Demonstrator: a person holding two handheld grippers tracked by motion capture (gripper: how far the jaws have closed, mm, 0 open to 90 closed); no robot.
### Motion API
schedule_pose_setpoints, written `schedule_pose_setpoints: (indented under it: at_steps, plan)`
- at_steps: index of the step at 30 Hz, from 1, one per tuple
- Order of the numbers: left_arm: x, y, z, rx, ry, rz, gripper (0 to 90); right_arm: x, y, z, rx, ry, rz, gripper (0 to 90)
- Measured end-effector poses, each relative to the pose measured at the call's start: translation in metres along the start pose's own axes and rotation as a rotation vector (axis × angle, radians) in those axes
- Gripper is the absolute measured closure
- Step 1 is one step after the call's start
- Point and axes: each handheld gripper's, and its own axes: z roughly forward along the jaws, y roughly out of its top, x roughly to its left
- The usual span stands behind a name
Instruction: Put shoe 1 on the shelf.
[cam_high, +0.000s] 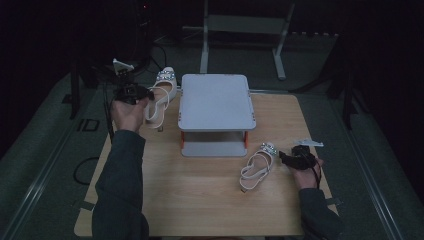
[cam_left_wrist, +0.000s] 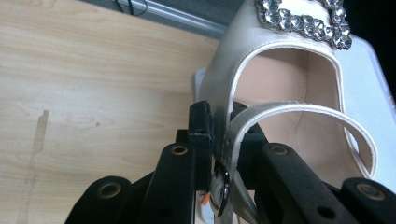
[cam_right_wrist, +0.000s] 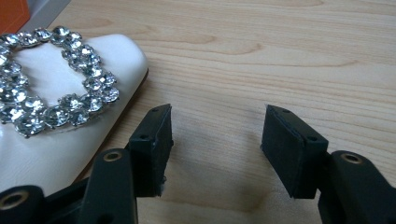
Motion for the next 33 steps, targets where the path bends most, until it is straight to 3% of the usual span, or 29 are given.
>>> schedule_pose_setpoints:
  at_steps: [9, 14, 18, 28, 33]
  plan:
    - [-0.030, 0.014, 0.006, 0.009, -0.006, -0.003, 81.2, 0.000, 0.000, 0.000, -0.002, 0.000, 0.001, 42.9]
    - [-0.043, 0.017, 0.011, 0.014, -0.049, -0.021, 81.1, -0.001, 0.000, -0.001, -0.008, 0.001, 0.005, 43.0]
    - [-0.053, 0.022, 0.014, 0.018, -0.040, -0.013, 80.9, -0.001, 0.000, -0.002, -0.010, 0.003, 0.009, 43.1]
    - [-0.076, 0.031, 0.025, 0.021, -0.051, -0.050, 80.4, -0.002, 0.000, -0.002, -0.012, -0.003, 0.017, 43.4]
    - [-0.085, 0.031, 0.038, 0.031, -0.060, -0.093, 80.3, 0.000, 0.000, -0.002, -0.010, -0.001, 0.008, 43.5]
